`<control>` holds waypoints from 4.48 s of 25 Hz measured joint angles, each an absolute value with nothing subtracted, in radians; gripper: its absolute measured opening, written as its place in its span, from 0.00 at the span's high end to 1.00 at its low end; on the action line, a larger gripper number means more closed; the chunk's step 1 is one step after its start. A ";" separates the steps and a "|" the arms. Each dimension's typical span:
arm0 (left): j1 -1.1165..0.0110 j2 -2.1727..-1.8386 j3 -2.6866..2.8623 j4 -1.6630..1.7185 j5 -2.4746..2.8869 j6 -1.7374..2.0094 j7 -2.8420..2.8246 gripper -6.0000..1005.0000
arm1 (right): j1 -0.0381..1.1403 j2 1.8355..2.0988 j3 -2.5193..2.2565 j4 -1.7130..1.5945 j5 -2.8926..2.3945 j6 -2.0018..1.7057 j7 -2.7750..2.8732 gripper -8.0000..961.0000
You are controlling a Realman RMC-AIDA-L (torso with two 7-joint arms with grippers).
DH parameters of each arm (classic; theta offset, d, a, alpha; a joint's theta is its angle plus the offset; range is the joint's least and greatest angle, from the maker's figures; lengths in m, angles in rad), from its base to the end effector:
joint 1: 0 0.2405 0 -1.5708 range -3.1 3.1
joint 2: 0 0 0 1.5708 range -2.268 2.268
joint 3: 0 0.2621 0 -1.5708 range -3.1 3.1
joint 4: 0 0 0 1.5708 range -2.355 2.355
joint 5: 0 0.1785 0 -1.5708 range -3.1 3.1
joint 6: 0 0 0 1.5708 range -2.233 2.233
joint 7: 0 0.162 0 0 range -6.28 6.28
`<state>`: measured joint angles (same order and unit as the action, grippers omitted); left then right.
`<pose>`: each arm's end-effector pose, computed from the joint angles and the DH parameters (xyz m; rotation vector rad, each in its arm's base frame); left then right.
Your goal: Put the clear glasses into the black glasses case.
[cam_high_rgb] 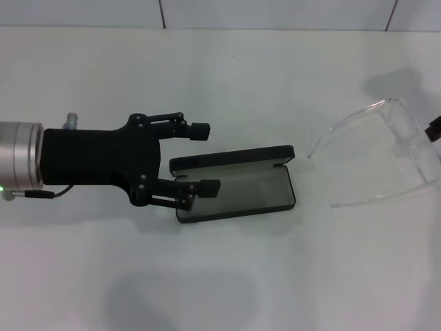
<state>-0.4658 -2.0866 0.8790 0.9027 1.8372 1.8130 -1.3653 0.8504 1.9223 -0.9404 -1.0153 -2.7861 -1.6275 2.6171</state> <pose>-0.1958 0.2791 -0.0025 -2.9419 -0.2014 -0.8459 0.2319 0.3928 0.0678 -2.2510 1.3307 -0.4633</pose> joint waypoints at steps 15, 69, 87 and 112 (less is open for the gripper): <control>-0.462 -2.087 0.879 0.900 1.834 1.813 -1.353 0.13 | 0.850 1.946 -0.958 -0.913 -2.774 -1.479 2.614 0.24; -0.428 -2.085 0.870 0.876 1.711 1.811 -1.315 0.14 | 0.622 1.966 -0.922 -1.163 -2.461 -1.424 2.457 0.92; -0.425 -2.090 0.877 0.876 1.594 1.809 -1.375 0.14 | 0.515 1.992 -0.738 -0.757 -1.666 -1.429 2.014 0.93; -0.538 -2.083 0.868 0.887 1.389 1.639 -1.468 0.57 | 0.538 2.015 -0.789 -0.607 -1.580 -1.473 1.824 0.93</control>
<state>-0.5379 -2.0831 0.8681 0.8874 1.3891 1.6393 -1.4682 0.5383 2.0153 -0.7886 -0.6068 -1.5798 -1.4731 1.8240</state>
